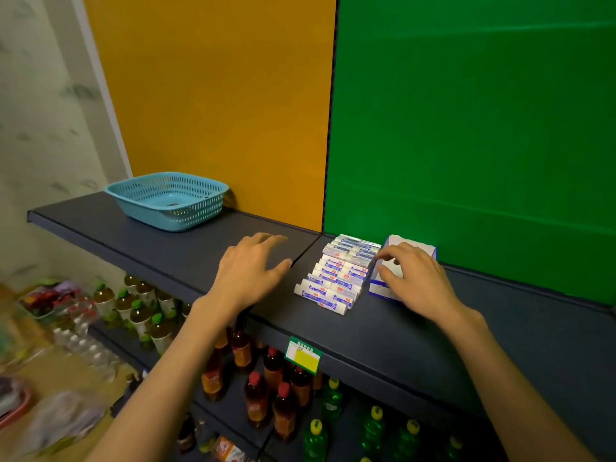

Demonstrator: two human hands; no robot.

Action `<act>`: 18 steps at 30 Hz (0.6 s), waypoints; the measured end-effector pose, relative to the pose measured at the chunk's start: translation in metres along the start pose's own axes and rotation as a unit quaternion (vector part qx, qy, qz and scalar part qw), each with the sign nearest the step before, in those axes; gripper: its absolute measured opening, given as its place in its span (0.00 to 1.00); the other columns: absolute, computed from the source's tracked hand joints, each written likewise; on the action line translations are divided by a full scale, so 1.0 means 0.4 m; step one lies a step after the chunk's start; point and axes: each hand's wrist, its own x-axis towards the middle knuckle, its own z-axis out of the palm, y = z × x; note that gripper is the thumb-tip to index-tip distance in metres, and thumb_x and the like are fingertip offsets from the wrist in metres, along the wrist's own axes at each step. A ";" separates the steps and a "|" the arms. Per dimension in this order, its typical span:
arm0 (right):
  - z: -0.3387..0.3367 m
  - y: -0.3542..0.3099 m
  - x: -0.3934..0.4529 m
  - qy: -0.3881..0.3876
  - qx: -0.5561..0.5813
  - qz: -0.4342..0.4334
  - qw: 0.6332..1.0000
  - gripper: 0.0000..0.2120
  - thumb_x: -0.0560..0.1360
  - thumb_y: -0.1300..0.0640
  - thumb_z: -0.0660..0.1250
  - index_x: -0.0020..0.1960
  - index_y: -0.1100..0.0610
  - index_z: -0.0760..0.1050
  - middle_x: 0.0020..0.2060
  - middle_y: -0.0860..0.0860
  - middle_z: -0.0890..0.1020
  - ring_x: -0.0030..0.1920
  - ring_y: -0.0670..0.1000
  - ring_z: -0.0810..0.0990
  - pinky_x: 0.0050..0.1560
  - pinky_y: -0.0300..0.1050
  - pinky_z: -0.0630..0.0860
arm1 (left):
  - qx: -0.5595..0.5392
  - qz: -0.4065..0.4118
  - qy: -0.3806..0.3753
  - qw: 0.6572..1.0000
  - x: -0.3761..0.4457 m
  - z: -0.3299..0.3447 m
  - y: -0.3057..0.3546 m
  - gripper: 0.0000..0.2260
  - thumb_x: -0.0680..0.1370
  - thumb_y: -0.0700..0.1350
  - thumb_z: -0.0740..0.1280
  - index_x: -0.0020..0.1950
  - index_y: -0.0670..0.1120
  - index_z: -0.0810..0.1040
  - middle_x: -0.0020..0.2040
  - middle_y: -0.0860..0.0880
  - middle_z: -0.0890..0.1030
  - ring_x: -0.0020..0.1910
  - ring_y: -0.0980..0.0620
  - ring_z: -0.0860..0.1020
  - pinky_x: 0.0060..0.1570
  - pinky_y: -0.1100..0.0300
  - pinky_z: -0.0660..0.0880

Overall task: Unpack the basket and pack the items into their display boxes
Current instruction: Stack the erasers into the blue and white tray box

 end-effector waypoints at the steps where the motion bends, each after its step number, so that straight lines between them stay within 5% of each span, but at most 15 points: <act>1: 0.010 0.009 0.014 0.000 0.001 0.008 1.000 0.12 0.80 0.49 0.63 0.62 0.49 0.77 0.57 0.47 0.80 0.57 0.51 0.76 0.53 0.47 0.70 | -0.001 0.007 -0.008 1.000 0.026 0.012 -0.001 0.23 0.80 0.60 0.62 0.74 0.56 0.69 0.71 0.51 0.73 0.67 0.47 0.72 0.60 0.47 0.71; 10: 0.063 0.081 0.116 0.025 -0.002 0.043 0.999 0.11 0.81 0.50 0.63 0.62 0.50 0.78 0.58 0.46 0.80 0.59 0.49 0.73 0.56 0.47 0.70 | -0.037 0.073 -0.043 0.996 0.242 0.140 0.012 0.22 0.80 0.59 0.62 0.73 0.54 0.70 0.69 0.50 0.74 0.67 0.46 0.72 0.60 0.47 0.73; 18: 0.098 0.126 0.169 0.018 -0.027 0.081 0.996 0.12 0.81 0.50 0.63 0.62 0.50 0.78 0.59 0.47 0.80 0.60 0.49 0.72 0.57 0.47 0.67 | -0.076 0.153 -0.096 0.981 0.415 0.258 0.041 0.17 0.81 0.57 0.62 0.67 0.53 0.77 0.58 0.51 0.79 0.59 0.48 0.76 0.52 0.51 0.75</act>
